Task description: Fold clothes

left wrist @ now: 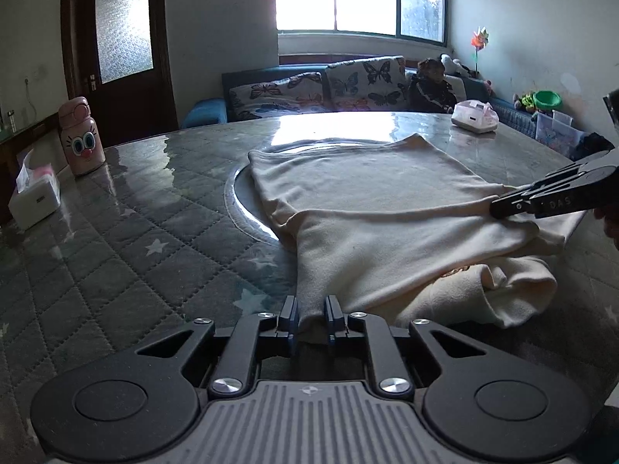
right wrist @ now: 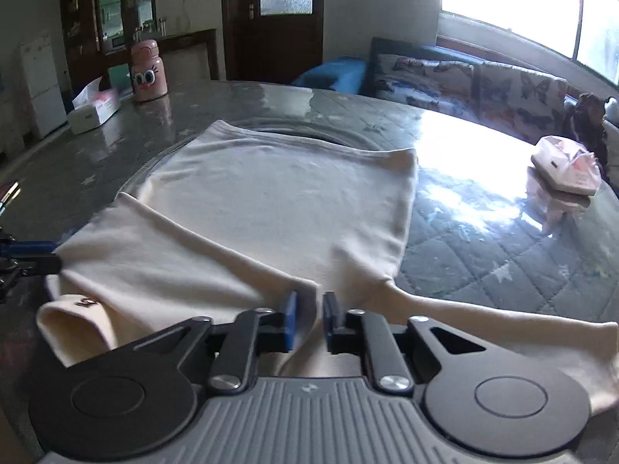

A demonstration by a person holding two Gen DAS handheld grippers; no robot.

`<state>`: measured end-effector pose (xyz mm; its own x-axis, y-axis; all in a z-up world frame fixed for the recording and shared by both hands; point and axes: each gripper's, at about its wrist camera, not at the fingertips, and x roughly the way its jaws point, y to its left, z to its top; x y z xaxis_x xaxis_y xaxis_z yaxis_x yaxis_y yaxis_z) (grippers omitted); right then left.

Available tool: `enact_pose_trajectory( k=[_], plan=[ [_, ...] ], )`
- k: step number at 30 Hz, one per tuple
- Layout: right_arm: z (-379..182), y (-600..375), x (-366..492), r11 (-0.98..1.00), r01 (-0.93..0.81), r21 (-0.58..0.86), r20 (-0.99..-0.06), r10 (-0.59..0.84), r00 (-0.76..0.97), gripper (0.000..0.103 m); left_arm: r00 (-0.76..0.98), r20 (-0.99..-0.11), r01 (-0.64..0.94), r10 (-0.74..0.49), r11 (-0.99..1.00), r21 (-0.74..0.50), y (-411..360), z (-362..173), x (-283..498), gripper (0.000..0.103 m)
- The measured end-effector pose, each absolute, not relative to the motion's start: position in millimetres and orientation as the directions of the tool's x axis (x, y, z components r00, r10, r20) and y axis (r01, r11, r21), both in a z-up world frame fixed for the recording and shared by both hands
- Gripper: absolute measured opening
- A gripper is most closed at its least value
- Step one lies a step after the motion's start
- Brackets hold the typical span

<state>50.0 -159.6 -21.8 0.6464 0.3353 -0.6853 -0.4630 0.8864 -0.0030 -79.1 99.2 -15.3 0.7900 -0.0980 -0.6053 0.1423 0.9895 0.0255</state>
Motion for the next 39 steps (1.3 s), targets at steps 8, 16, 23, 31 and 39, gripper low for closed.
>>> enact_pose_trajectory(
  k=[8, 16, 23, 31, 39],
  plan=[
    [-24, -177, 34, 0.87, -0.492, 0.028, -0.669, 0.382, 0.637, 0.017, 0.808, -0.567, 0.183, -0.161, 0.983, -0.018, 87, 10, -68, 0.031],
    [-13, -231, 24, 0.937, -0.342, 0.072, -0.624, 0.31, 0.718, 0.032, 0.785, -0.551, 0.322, -0.284, 0.946, -0.028, 32, 18, -40, 0.043],
    [-16, -302, 31, 0.997, -0.083, 0.004, -0.622, 0.067, 0.78, 0.037, 0.737, -0.578, 0.424, -0.351, 0.906, -0.01, -17, 8, -21, 0.043],
    [-31, -349, 45, 0.995, 0.104, 0.002, -0.628, -0.079, 0.774, 0.044, 0.713, -0.62, 0.423, -0.327, 0.906, 0.008, -35, -6, -8, 0.044],
    [-43, -363, 53, 0.987, 0.152, 0.05, -0.646, -0.084, 0.758, 0.043, 0.702, -0.642, 0.414, -0.309, 0.91, 0.015, -37, -12, -3, 0.046]
  ],
)
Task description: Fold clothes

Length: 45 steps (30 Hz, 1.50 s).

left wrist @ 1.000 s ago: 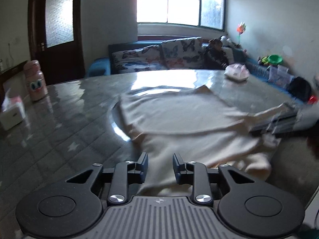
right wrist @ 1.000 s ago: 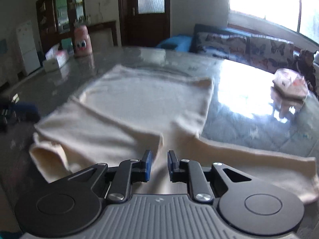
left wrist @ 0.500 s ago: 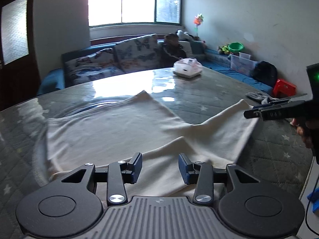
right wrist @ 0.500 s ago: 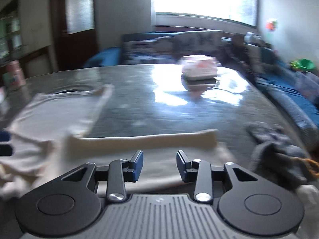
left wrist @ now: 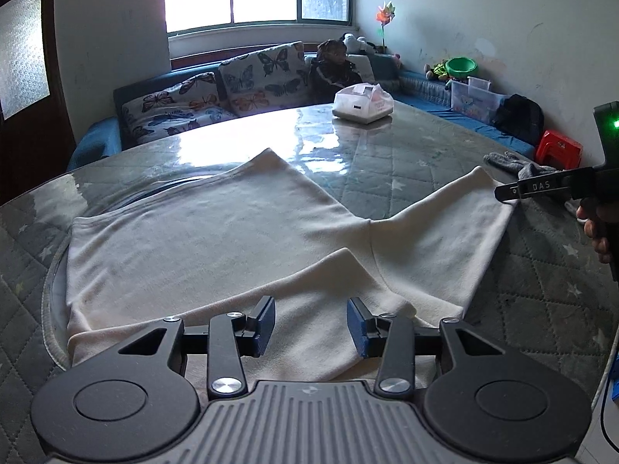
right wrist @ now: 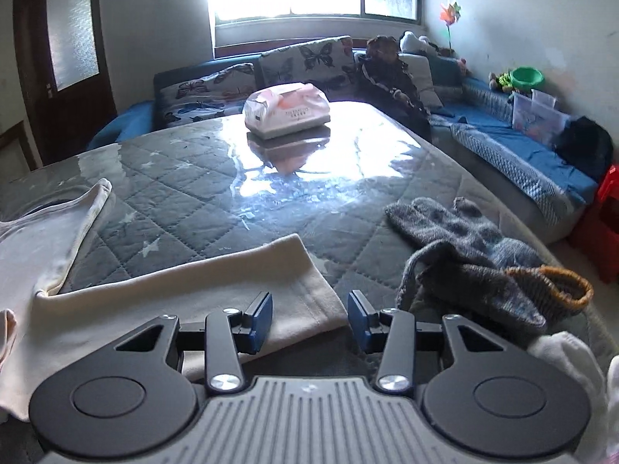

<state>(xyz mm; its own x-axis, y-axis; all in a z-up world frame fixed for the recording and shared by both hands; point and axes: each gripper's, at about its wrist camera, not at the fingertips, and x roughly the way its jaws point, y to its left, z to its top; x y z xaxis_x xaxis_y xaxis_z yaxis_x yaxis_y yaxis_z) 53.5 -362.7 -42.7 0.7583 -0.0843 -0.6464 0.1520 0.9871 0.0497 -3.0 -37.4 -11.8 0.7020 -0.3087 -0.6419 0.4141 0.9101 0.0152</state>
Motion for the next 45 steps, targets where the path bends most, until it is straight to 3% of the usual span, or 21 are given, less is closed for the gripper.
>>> enact_pose_trajectory(
  k=[3, 5, 6, 9, 18, 26, 36, 45],
  plan=[
    [-44, -364, 53, 0.984, 0.164, 0.067, -0.646, -0.083, 0.759, 0.04, 0.702, -0.644, 0.41, -0.304, 0.912, 0.016, -38, -13, -2, 0.048],
    [-44, -363, 53, 0.984, 0.161, 0.071, -0.645, -0.078, 0.76, 0.028, 0.703, -0.644, 0.407, -0.301, 0.913, 0.018, -37, -14, -2, 0.049],
    [-43, -362, 52, 0.985, 0.159, 0.073, -0.644, -0.075, 0.761, 0.016, 0.704, -0.644, 0.406, -0.299, 0.914, 0.019, -37, -14, -1, 0.049],
    [-39, -362, 51, 0.983, 0.144, 0.114, -0.63, -0.041, 0.775, 0.009, 0.708, -0.642, 0.398, -0.294, 0.917, 0.019, -35, -13, -1, 0.05],
    [16, -326, 37, 0.975, -0.059, 0.212, -0.52, 0.164, 0.838, 0.009, 0.759, -0.603, 0.327, -0.247, 0.945, 0.025, -4, 2, -8, 0.055],
    [55, -252, 44, 0.918, -0.319, 0.236, -0.476, 0.396, 0.785, 0.009, 0.807, -0.562, 0.227, -0.18, 0.974, 0.014, 39, 17, -24, 0.056],
    [55, -128, 49, 0.793, -0.582, 0.18, -0.521, 0.579, 0.627, 0.009, 0.844, -0.528, 0.098, -0.09, 0.995, -0.014, 97, 22, -44, 0.057],
    [9, -57, 39, 0.724, -0.667, 0.175, -0.618, 0.608, 0.498, 0.012, 0.84, -0.538, 0.05, -0.064, 0.998, -0.041, 119, 16, -47, 0.058]
  ],
)
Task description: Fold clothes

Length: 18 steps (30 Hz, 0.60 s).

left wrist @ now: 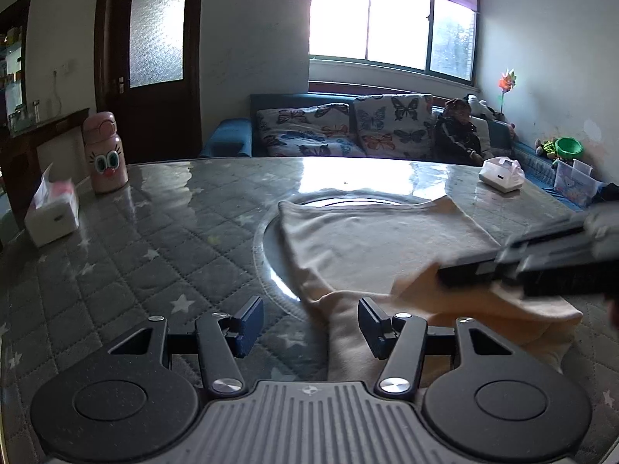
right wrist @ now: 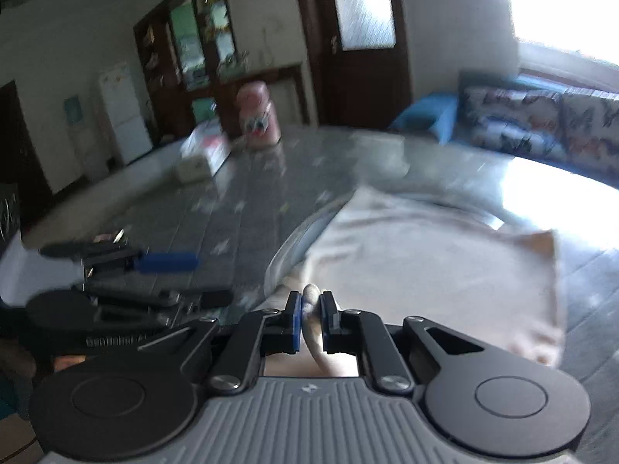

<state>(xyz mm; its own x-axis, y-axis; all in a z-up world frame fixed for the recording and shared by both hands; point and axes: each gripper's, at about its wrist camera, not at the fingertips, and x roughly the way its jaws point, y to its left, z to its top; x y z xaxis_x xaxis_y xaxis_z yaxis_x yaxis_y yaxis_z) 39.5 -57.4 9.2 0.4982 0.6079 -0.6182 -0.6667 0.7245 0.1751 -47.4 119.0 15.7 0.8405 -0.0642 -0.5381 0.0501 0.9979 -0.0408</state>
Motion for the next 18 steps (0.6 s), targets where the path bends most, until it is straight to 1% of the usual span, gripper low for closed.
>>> enact_pose_trajectory(
  k=[5, 7, 12, 14, 16, 17, 18],
  plan=[
    [2, -59, 25, 0.683, -0.712, 0.162, -0.646, 0.619, 0.446, 0.016, 0.841, -0.535, 0.064, -0.077, 0.997, -0.043, 117, 16, -45, 0.058],
    [5, -72, 21, 0.692, -0.706, 0.154, -0.649, 0.609, 0.455, 0.023, 0.843, -0.529, 0.087, -0.099, 0.995, -0.048, 112, 17, -43, 0.058],
    [15, -120, 19, 0.767, -0.633, 0.105, -0.651, 0.534, 0.539, 0.023, 0.837, -0.52, 0.171, -0.17, 0.984, -0.046, 94, 19, -39, 0.056],
    [13, -146, 25, 0.823, -0.563, 0.071, -0.658, 0.463, 0.594, 0.023, 0.827, -0.529, 0.202, -0.189, 0.979, -0.032, 84, 15, -35, 0.056],
    [9, -167, 33, 0.867, -0.496, 0.05, -0.663, 0.401, 0.632, 0.023, 0.814, -0.544, 0.234, -0.205, 0.972, -0.016, 75, 11, -31, 0.05],
    [8, -173, 36, 0.878, -0.475, 0.048, -0.665, 0.383, 0.641, 0.023, 0.806, -0.552, 0.251, -0.213, 0.968, -0.008, 72, 8, -28, 0.05],
    [6, -179, 40, 0.886, -0.462, 0.049, -0.667, 0.373, 0.645, 0.023, 0.799, -0.562, 0.26, -0.214, 0.965, 0.002, 69, 6, -25, 0.047]
  ],
)
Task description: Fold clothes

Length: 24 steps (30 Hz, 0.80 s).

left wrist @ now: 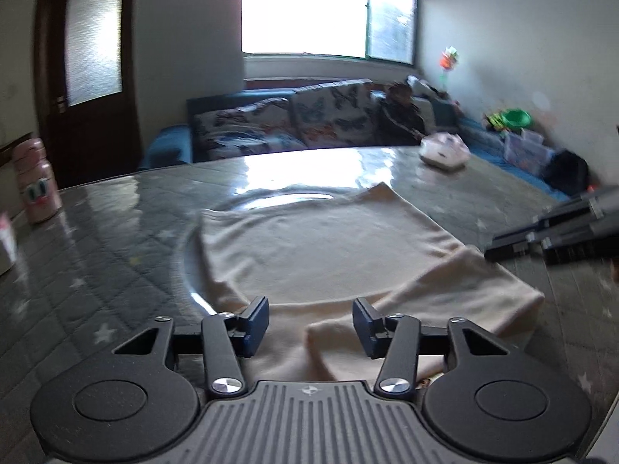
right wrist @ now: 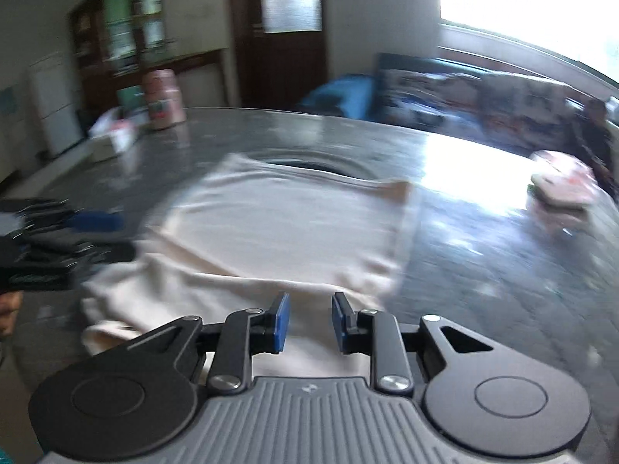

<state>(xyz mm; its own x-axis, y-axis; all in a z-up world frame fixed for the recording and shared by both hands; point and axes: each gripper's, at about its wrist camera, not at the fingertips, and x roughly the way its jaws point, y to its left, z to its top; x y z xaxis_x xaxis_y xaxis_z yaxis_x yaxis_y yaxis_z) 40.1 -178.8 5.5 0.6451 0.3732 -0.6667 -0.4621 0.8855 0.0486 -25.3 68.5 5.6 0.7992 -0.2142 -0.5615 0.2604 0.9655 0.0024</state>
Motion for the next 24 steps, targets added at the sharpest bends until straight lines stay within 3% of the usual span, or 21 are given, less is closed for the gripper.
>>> enact_pose_trajectory(
  k=[8, 10, 16, 24],
  plan=[
    [-7, -194, 59, 0.889, -0.451, 0.079, -0.653, 0.387, 0.65, 0.023, 0.762, -0.618, 0.287, -0.194, 0.956, 0.053, 59, -10, -12, 0.038],
    [-10, -193, 60, 0.886, -0.459, 0.068, -0.657, 0.386, 0.648, 0.023, 0.752, -0.629, 0.294, -0.195, 0.954, 0.056, 58, -14, -11, 0.024],
    [-21, -189, 68, 0.888, -0.454, 0.078, -0.667, 0.385, 0.638, 0.023, 0.765, -0.617, 0.284, -0.186, 0.957, 0.065, 57, -15, -11, 0.009],
    [-25, -193, 69, 0.902, -0.427, 0.066, -0.669, 0.357, 0.652, 0.023, 0.849, -0.511, 0.224, -0.138, 0.968, 0.112, 58, 8, -9, 0.007]
  ],
)
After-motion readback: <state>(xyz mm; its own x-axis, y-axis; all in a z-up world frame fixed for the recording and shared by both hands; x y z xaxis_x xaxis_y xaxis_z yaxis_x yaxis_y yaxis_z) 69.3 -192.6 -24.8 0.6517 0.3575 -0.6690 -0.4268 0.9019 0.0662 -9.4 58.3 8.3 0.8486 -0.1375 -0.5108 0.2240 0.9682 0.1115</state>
